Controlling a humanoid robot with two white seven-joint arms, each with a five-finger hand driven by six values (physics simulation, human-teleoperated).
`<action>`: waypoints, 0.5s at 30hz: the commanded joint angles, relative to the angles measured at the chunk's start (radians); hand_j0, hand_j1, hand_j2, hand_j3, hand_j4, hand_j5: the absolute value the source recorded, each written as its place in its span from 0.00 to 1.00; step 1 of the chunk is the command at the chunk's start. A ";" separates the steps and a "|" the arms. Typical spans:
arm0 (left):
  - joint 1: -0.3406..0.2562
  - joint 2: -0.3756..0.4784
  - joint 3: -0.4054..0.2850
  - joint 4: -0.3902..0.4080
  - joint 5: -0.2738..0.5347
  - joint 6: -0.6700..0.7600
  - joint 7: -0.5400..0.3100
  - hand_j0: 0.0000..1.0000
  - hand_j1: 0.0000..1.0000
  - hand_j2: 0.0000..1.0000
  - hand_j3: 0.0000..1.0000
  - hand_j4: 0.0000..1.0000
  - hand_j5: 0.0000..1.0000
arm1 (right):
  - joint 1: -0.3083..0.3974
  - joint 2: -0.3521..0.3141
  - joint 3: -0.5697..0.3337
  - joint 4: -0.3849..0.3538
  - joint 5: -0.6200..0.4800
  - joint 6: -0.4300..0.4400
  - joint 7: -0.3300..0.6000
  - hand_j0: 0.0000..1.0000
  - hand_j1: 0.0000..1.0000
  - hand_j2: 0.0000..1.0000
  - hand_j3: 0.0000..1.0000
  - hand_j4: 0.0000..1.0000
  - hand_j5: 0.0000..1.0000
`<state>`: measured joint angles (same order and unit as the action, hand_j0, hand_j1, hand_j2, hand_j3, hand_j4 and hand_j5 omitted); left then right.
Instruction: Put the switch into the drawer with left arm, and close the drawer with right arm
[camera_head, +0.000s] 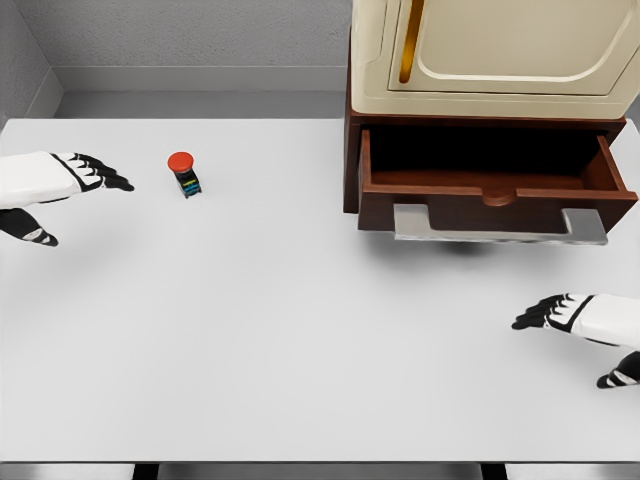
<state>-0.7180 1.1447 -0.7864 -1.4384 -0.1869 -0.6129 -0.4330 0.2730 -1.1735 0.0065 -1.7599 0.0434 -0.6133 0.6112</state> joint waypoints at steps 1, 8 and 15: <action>0.002 -0.002 0.001 0.003 0.004 0.002 0.000 1.00 1.00 1.00 1.00 1.00 1.00 | 0.000 -0.002 0.003 0.000 -0.007 0.002 0.000 1.00 1.00 1.00 1.00 1.00 1.00; -0.077 -0.224 0.001 0.216 -0.042 0.002 -0.113 1.00 1.00 1.00 1.00 1.00 1.00 | -0.015 0.000 0.003 0.000 -0.007 0.002 0.000 1.00 1.00 1.00 1.00 1.00 1.00; -0.190 -0.482 0.001 0.501 -0.198 0.002 -0.118 1.00 1.00 1.00 1.00 1.00 1.00 | -0.031 0.003 0.001 0.000 -0.007 0.002 0.000 1.00 1.00 1.00 1.00 1.00 1.00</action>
<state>-0.9127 0.7231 -0.7870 -1.0231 -0.3595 -0.6127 -0.5477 0.2454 -1.1708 0.0080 -1.7591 0.0435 -0.6134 0.6112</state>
